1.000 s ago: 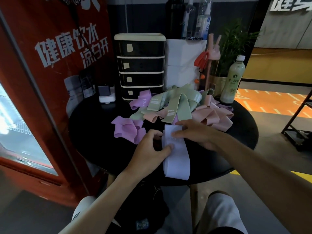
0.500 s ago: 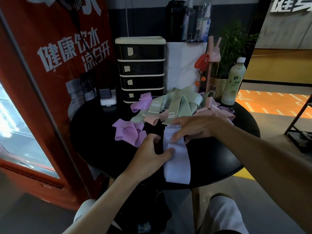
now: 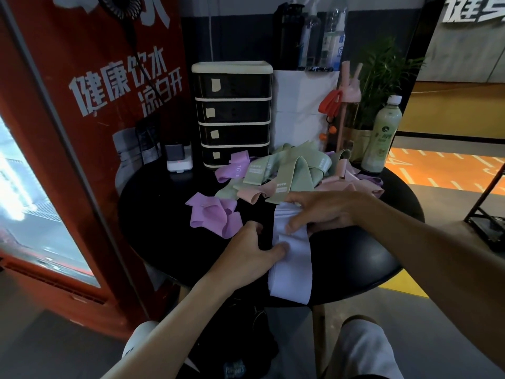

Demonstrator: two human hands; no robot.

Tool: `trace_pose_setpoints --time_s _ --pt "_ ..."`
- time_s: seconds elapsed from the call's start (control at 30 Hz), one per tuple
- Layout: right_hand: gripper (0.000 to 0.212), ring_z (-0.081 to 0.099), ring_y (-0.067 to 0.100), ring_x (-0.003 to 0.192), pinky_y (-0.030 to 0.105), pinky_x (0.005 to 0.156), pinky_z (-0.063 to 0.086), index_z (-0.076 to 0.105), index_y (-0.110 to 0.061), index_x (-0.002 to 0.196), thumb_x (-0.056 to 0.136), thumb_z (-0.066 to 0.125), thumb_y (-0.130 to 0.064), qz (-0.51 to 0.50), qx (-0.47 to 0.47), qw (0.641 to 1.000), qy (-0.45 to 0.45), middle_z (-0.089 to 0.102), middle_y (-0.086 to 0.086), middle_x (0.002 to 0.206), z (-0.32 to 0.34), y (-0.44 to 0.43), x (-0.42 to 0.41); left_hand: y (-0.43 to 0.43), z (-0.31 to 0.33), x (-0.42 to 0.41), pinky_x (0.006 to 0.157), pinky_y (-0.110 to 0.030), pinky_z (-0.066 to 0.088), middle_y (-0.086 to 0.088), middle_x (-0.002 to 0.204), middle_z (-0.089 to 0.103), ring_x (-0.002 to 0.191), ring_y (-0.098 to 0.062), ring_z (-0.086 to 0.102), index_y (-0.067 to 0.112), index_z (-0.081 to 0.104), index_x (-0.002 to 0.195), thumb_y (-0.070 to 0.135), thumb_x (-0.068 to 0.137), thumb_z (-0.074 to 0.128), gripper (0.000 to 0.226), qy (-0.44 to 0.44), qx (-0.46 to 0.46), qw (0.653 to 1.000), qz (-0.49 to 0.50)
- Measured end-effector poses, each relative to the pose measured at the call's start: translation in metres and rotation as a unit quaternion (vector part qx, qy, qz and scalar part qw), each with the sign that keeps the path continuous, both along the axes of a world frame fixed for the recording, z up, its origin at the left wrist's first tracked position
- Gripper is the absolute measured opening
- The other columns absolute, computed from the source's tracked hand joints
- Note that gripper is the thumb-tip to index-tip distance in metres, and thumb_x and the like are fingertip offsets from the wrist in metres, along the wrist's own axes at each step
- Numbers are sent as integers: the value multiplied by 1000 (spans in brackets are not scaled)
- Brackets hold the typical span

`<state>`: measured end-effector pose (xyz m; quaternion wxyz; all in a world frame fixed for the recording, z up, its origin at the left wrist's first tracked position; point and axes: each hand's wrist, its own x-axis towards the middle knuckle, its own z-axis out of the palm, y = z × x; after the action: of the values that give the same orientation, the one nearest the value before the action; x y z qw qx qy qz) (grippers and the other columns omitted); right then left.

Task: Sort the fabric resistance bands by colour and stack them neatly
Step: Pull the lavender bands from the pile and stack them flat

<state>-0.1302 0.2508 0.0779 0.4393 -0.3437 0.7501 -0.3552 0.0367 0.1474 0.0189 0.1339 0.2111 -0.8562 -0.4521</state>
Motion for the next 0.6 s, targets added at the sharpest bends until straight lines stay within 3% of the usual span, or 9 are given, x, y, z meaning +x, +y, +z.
trace_pose_setpoints --time_s 0.07,0.17,0.23,0.37,0.47,0.6 --pt "39 67 26 105 44 94 52 51 -7 115 83 67 8 7 6 1000 -3 67 12 112 2 1 2 -2 0 -1 84 -22 50 12 111 60 101 -1 58 20 51 120 45 84 70 48 -15 7 1000 -7" --pt "51 62 32 114 44 94 50 46 -1 125 81 71 4 6 15 999 36 60 19 127 2 5 3 -1 2 0 80 -17 49 15 112 60 99 5 57 20 51 123 42 85 70 48 -25 24 999 -17" --pt "47 63 32 112 43 88 53 47 -4 121 81 71 3 2 1 999 35 59 20 126 3 8 4 1 3 1 80 -14 48 17 113 60 98 8 55 20 51 126 41 86 70 49 -26 39 999 -21" --pt "44 66 34 107 51 86 56 45 -4 119 82 68 5 -15 -49 999 18 60 22 122 0 19 9 4 7 2 91 -24 53 16 114 65 103 2 62 20 51 129 67 75 71 74 -29 89 995 -18" --pt "45 61 40 111 55 91 51 44 -1 120 83 66 9 -62 -122 991 -5 56 29 122 -3 29 12 10 14 4 80 -19 53 18 100 63 89 6 62 23 45 113 57 81 72 55 -20 90 996 -15" --pt "43 67 27 100 44 87 57 48 -3 117 80 67 11 -100 -238 966 -20 65 16 104 1 47 20 15 19 0 75 -36 56 -15 97 73 81 -15 71 2 66 100 33 86 76 36 31 130 990 -35"
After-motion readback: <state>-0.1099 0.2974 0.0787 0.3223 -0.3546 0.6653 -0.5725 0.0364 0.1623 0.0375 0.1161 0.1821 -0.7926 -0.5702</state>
